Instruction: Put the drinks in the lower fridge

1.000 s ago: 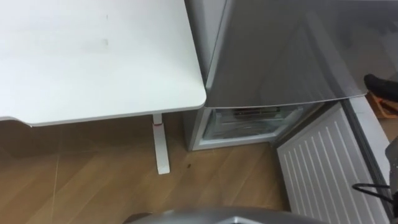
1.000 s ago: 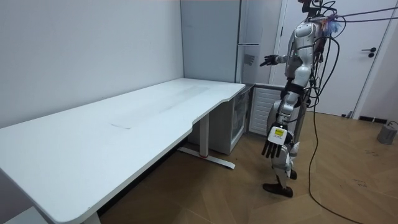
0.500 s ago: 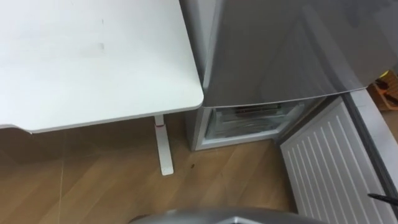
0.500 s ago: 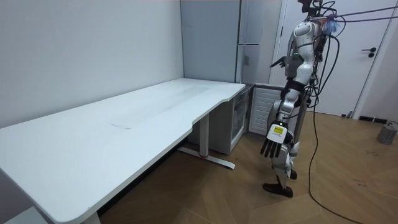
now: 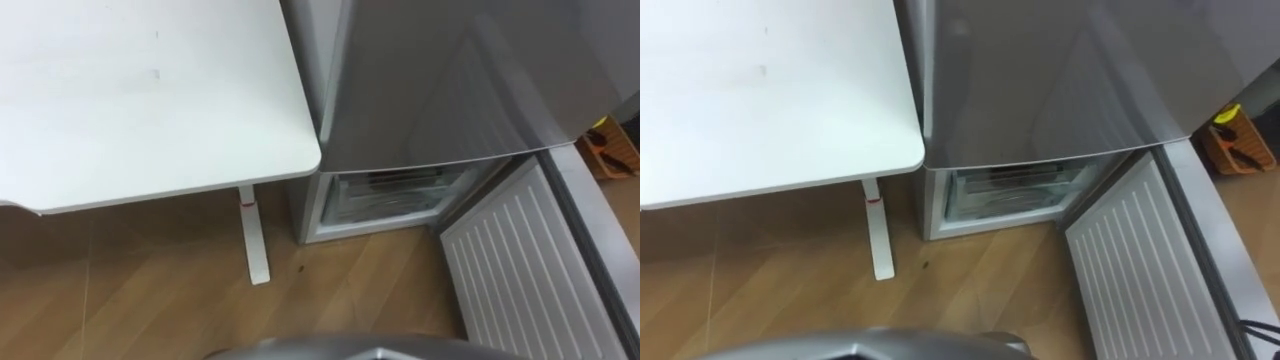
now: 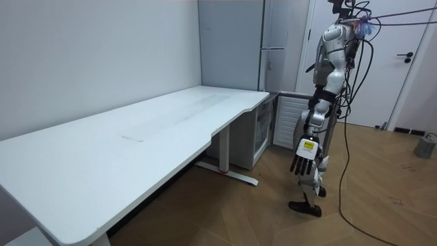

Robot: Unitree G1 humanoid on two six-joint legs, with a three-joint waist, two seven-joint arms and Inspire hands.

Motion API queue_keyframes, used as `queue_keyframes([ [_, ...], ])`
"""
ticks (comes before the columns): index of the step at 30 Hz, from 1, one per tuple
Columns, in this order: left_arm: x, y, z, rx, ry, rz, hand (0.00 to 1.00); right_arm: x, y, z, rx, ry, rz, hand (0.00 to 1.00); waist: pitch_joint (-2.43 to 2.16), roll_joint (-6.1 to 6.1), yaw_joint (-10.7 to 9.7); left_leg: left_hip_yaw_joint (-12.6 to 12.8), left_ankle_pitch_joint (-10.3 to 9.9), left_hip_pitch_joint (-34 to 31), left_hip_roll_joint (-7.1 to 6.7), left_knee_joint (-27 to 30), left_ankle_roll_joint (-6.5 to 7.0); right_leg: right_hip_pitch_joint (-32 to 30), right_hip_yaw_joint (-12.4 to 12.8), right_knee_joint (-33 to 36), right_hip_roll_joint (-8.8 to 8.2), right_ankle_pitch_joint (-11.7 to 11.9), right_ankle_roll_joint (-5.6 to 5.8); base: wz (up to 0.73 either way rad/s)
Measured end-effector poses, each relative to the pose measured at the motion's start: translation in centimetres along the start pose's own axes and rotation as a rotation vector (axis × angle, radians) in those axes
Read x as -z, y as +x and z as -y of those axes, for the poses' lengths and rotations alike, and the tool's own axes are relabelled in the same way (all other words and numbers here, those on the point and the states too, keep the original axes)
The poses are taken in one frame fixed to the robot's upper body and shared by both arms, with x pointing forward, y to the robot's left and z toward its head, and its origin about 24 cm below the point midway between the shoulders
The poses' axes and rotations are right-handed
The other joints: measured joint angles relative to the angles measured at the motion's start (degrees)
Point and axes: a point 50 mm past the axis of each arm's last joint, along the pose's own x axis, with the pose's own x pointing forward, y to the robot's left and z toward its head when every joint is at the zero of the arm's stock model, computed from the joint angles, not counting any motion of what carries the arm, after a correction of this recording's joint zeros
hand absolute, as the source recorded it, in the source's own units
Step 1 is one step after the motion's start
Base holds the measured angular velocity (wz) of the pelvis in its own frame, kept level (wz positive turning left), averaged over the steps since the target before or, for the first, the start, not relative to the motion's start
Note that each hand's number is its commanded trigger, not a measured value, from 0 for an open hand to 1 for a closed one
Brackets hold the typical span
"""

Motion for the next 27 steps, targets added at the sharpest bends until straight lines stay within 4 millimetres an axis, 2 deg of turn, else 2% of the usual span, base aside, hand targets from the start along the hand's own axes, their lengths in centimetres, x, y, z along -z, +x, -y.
queue_keyframes([
  [5,0.2,0.0,-0.5,-0.002,-0.029,-0.007,0.00,0.7,0.8,1.6,0.005,-0.029,-0.086,0.00,-0.06,-0.20,-0.1,-0.4,0.1,-0.5,-0.03,0.3,-0.03,0.2,-0.1,-0.8,0.11,0.1,-0.19,0.05],
  [9,0.4,0.0,-1.0,-0.018,-0.049,-0.019,0.00,2.5,0.8,2.5,-0.009,-0.052,-0.177,0.00,0.00,-0.45,-0.8,-1.5,0.0,-0.5,0.00,0.4,-0.06,0.8,-0.8,-1.8,0.36,0.3,-0.37,0.10],
  [20,0.3,0.0,-1.1,-0.018,-0.054,-0.017,0.00,3.3,0.8,2.5,-0.074,-0.048,-0.213,0.00,0.11,0.66,-0.9,-2.0,0.1,-0.1,0.04,0.6,-0.11,1.7,-1.0,-1.9,0.46,0.6,-0.51,0.00],
  [23,0.4,0.0,-1.2,-0.012,-0.053,-0.017,0.00,3.3,0.8,2.5,-0.079,-0.048,-0.214,0.00,0.37,1.50,-0.6,-1.9,0.1,0.5,0.04,0.5,-0.12,1.8,-0.7,-1.9,0.52,0.6,-0.51,-0.01],
  [27,0.0,0.0,-1.8,0.000,-0.058,-0.007,0.00,3.3,0.8,2.4,-0.082,-0.045,-0.214,0.00,0.27,2.24,-0.4,-1.6,0.1,-0.4,0.09,1.1,-0.10,1.2,-0.3,-2.1,0.60,0.6,-0.54,-0.01],
])
